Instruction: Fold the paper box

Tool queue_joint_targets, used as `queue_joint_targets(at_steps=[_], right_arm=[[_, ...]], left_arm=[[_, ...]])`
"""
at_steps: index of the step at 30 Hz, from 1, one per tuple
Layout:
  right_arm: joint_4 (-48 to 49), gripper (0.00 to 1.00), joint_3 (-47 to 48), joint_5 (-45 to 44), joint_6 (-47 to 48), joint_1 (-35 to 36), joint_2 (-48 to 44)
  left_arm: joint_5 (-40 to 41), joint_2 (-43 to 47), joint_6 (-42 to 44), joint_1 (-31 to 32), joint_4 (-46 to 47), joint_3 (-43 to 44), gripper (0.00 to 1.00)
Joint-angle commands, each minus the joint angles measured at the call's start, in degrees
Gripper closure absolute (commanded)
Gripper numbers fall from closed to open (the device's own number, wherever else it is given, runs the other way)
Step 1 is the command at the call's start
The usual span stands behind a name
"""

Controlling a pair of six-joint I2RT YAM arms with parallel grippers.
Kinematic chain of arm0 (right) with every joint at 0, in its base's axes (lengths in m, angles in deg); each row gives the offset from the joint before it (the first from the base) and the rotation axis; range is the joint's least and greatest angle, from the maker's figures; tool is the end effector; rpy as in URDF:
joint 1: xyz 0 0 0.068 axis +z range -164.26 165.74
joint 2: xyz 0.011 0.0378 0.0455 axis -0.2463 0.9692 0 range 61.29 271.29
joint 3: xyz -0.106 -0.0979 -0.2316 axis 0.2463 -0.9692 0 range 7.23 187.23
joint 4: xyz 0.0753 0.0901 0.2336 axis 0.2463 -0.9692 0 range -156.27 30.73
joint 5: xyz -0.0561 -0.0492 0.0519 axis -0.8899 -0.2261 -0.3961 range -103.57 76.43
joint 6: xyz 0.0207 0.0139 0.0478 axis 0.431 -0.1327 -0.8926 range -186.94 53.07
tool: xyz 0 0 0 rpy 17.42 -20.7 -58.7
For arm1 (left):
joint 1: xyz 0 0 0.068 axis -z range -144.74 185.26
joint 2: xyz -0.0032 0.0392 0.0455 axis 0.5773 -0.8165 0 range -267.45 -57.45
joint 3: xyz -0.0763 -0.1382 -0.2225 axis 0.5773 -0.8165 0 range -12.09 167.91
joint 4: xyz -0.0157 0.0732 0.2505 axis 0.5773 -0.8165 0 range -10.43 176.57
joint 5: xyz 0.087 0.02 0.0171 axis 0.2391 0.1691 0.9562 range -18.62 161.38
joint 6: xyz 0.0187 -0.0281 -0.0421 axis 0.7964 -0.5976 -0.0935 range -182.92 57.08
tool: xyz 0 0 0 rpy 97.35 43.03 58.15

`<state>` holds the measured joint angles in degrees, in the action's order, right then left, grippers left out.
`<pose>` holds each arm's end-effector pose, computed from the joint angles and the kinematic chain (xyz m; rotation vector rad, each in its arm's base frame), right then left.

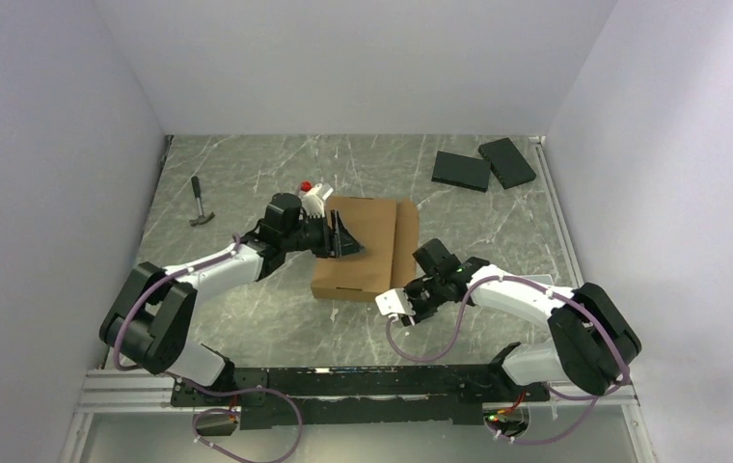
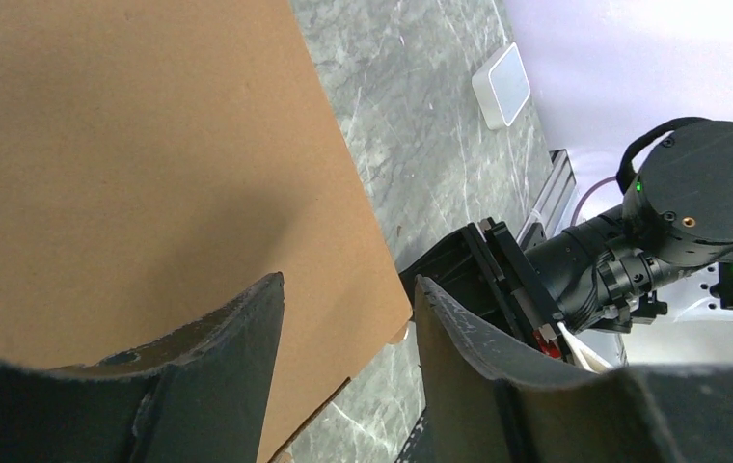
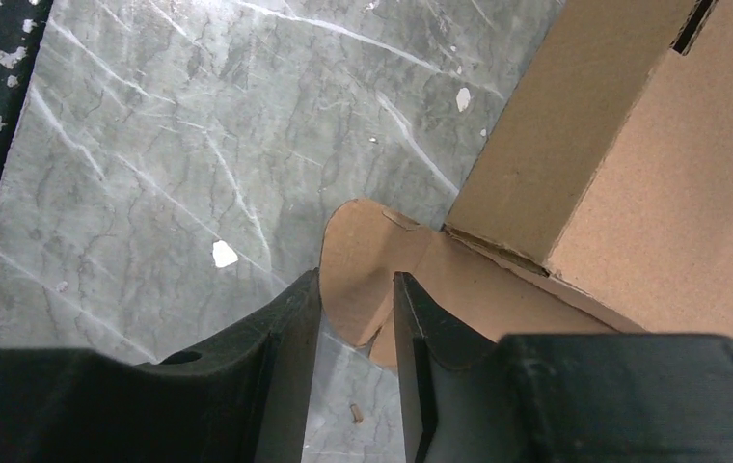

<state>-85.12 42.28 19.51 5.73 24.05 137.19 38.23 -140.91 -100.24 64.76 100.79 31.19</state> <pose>0.1616 0.1525 0.1595 -2.1756 1.3076 0.5646 0.2596 -0.1692 0.2181 0.2546 2.1893 -1.2845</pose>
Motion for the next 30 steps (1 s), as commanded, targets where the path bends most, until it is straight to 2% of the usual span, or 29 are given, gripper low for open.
queue_joint_targets(at_steps=[1, 5, 14, 22, 30], right_arm=[[2.44, 0.65, -0.11, -0.83, -1.66, 0.45, 0.06], [2.51, 0.69, -0.14, -0.92, -2.02, 0.45, -0.07], [2.71, 0.88, 0.59, -1.41, -3.86, 0.32, 0.23], [0.53, 1.00, 2.34, 1.10, -5.64, -1.72, 0.67], [-1.13, 1.00, 3.66, 3.48, -7.07, -3.93, 1.61]], left_arm=[[-2.91, -2.34, -0.87, 0.92, 4.50, 2.76, 0.44], [-3.62, -4.45, -1.36, 1.48, 5.90, 2.56, 0.46], [-3.57, -6.34, -0.72, 1.88, 5.78, 1.76, 0.47], [-3.26, -7.81, -0.19, 1.94, 5.99, 0.96, 0.48], [-3.43, -9.26, -0.65, 1.94, 7.49, 0.31, 0.49]])
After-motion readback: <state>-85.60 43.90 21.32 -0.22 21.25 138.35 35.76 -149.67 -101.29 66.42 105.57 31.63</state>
